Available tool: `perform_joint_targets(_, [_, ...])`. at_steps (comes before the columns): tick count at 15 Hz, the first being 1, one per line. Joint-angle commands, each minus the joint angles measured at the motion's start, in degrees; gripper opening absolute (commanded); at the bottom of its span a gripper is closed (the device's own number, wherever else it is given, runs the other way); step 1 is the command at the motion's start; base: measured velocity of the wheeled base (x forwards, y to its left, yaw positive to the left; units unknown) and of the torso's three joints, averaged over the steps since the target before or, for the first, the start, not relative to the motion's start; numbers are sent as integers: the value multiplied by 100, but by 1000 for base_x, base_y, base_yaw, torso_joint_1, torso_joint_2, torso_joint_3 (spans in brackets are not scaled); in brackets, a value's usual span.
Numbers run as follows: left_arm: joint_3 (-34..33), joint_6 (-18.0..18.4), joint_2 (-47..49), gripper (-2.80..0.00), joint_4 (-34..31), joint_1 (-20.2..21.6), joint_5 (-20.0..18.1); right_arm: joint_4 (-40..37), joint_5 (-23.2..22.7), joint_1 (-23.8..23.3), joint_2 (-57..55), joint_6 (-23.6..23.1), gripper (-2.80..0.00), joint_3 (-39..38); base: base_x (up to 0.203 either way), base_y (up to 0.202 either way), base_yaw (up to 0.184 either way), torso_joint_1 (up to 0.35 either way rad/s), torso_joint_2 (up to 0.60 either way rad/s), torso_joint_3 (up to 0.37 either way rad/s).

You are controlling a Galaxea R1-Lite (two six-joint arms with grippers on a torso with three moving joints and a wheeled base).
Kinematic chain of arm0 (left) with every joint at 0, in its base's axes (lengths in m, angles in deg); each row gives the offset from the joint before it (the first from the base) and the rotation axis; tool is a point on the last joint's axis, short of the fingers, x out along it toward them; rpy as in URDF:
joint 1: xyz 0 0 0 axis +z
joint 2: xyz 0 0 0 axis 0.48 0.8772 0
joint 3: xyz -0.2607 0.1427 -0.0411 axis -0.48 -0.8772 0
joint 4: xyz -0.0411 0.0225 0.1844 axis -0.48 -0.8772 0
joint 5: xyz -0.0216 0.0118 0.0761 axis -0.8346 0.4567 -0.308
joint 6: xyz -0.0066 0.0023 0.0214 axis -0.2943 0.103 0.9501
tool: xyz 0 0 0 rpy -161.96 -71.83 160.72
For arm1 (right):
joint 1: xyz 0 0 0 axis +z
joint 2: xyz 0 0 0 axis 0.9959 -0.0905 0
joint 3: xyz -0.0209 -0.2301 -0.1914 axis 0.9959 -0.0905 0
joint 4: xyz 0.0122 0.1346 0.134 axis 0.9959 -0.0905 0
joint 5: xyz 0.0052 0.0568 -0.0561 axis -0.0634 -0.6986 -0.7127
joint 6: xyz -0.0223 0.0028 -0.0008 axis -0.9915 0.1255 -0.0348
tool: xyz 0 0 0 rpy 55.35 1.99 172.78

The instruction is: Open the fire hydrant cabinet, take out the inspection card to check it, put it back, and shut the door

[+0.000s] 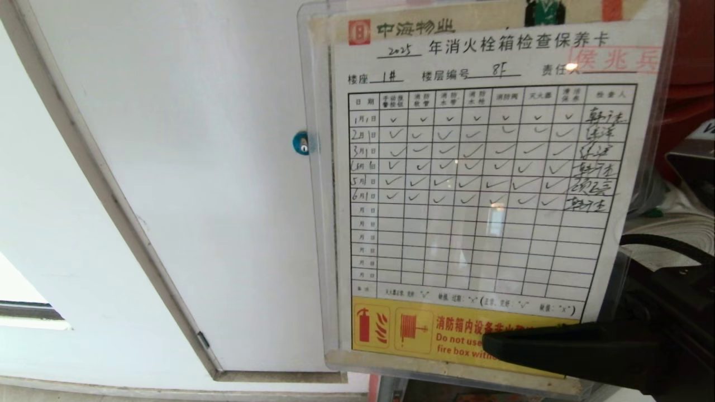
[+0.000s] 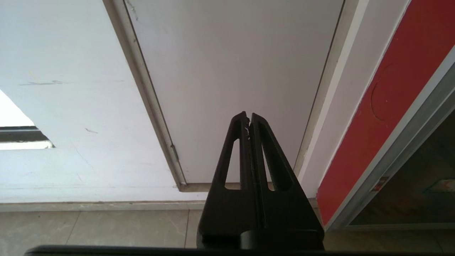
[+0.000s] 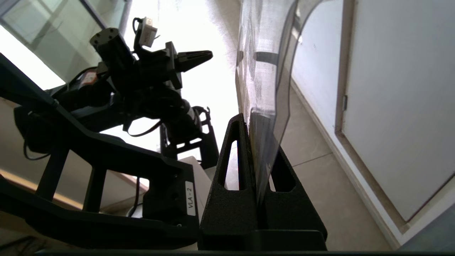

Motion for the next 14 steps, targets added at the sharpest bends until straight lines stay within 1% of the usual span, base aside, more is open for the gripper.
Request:
perform_joint_targets(1, [0,2,7,-280,-5,2,-2,2,144,3,229,-1,-280,2,0,0,0,0,0,0])
perform_joint_targets(3, [0,2,7,-280,4,2,-2,-52,459,3,442,-5,-280,-3,0,0,0,0,0,0])
perform_joint_targets(5, [0,2,7,-280,-5,2,-2,-701,725,3,633,-24,-280,169,0,0,0,0,0,0])
perform_joint_targets(6, [0,2,7,-280,-5,2,6,-810,854,1,675,-38,-280,195,0,0,0,0,0,0])
perform_joint_targets(8, [0,2,7,-280,-4,2,-2,-830,1263,3,689,-79,-280,196,0,0,0,0,0,0])
perform_joint_targets(11, [0,2,7,-280,4,2,-2,-869,1904,2,696,-349,-280,173,0,0,0,0,0,0])
perform_joint_targets(12, [0,2,7,-280,-2,2,-2,-871,1993,3,707,-368,-280,169,0,0,0,0,0,0])
perform_joint_targets(14, [0,2,7,-280,4,2,-2,-871,2489,3,724,-623,-280,162,0,0,0,0,0,0])
